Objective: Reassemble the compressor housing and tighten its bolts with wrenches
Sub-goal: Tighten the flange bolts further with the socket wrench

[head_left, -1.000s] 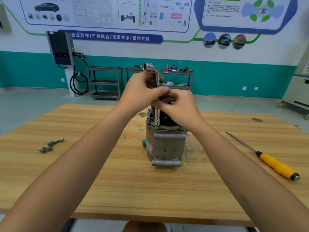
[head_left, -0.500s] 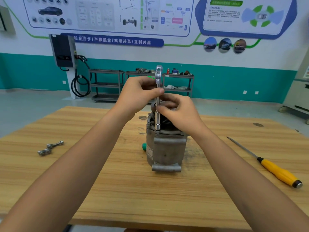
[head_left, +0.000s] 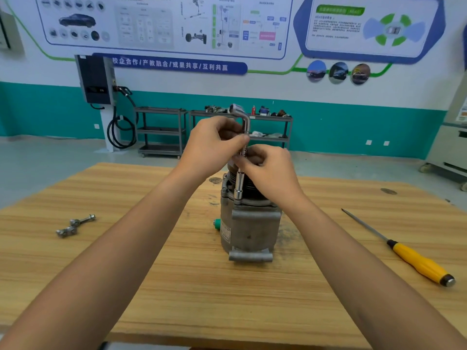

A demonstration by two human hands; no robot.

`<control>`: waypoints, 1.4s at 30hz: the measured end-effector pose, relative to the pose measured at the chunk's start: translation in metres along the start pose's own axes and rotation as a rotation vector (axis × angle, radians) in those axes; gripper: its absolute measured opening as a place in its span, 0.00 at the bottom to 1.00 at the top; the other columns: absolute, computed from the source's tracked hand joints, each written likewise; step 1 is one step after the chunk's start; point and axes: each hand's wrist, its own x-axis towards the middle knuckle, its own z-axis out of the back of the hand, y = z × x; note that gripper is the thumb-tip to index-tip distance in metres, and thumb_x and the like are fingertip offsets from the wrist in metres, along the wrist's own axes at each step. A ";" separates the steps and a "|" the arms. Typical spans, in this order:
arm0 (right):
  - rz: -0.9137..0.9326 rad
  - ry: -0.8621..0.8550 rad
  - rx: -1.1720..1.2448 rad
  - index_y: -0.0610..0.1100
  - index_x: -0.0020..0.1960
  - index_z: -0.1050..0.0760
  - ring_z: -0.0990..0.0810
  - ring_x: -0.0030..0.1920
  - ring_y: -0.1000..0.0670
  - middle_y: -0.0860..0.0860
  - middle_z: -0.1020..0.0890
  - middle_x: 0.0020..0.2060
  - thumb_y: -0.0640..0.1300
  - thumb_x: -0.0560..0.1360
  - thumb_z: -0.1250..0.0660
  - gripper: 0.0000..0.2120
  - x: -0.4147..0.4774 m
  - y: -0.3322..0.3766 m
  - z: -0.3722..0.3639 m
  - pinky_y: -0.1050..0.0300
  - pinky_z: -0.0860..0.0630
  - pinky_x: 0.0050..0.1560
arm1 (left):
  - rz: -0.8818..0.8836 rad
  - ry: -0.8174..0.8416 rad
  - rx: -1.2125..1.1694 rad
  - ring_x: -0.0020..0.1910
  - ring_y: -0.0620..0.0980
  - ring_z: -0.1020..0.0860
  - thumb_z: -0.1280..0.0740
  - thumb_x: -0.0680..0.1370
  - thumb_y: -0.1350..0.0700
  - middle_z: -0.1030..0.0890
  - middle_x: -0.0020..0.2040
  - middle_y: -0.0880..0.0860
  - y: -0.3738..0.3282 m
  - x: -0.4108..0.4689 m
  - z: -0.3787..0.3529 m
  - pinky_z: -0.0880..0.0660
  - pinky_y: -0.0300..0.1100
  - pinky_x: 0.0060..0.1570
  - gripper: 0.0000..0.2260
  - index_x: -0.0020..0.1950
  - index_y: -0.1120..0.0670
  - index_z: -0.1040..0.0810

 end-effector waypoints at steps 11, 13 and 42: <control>-0.086 0.265 -0.142 0.43 0.43 0.24 0.26 0.44 0.48 0.52 0.24 0.35 0.47 0.78 0.39 0.10 0.014 0.006 0.012 0.47 0.35 0.57 | 0.044 0.113 -0.087 0.44 0.39 0.21 0.31 0.74 0.62 0.19 0.43 0.47 -0.001 0.006 0.004 0.24 0.30 0.43 0.09 0.53 0.53 0.21; -0.066 0.194 -0.132 0.48 0.44 0.23 0.23 0.52 0.48 0.55 0.22 0.39 0.50 0.76 0.35 0.07 0.015 0.004 0.012 0.40 0.38 0.66 | 0.044 0.117 -0.092 0.48 0.41 0.21 0.32 0.75 0.62 0.18 0.48 0.50 -0.002 0.005 0.003 0.24 0.34 0.48 0.13 0.59 0.55 0.22; 0.044 0.097 -0.038 0.42 0.40 0.24 0.29 0.59 0.45 0.47 0.22 0.51 0.41 0.77 0.38 0.09 0.009 -0.007 0.003 0.39 0.35 0.61 | 0.002 0.067 -0.045 0.37 0.41 0.26 0.32 0.76 0.56 0.24 0.38 0.48 -0.004 0.011 0.001 0.28 0.30 0.37 0.03 0.43 0.52 0.25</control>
